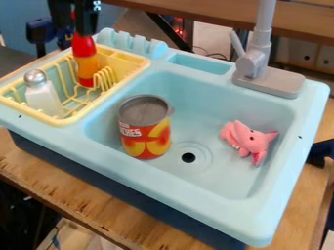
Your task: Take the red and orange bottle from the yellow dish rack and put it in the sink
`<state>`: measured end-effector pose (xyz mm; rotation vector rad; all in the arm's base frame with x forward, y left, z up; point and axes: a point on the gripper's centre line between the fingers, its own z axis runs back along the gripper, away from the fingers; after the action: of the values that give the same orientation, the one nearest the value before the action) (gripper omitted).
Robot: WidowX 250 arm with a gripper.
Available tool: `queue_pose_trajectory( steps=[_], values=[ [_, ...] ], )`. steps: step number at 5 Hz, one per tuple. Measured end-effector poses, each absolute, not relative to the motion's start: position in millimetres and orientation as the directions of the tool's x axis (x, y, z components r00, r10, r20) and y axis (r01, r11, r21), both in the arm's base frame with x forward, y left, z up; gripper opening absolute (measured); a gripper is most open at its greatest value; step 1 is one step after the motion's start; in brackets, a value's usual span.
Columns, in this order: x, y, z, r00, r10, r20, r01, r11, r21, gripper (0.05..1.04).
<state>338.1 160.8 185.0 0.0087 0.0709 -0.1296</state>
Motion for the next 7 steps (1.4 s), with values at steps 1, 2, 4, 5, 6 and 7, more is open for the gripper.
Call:
queue_pose_trajectory(
  steps=[1,2,4,5,6,7],
  values=[
    [344,162,180,0.989,-0.149,-0.013,0.149,0.988,-0.029,0.687],
    [338,159,182,0.986,-0.146,0.079,0.153,0.984,-0.088,0.451],
    [305,136,238,0.996,0.007,0.09,-0.008,1.0,0.012,0.362],
    [298,94,274,0.986,-0.061,0.154,0.051,0.996,0.068,0.362],
    [299,46,269,0.975,-0.183,0.124,0.178,0.983,0.045,0.362],
    [301,-4,252,0.945,-0.309,0.103,0.309,0.951,0.015,0.362]
  ],
)
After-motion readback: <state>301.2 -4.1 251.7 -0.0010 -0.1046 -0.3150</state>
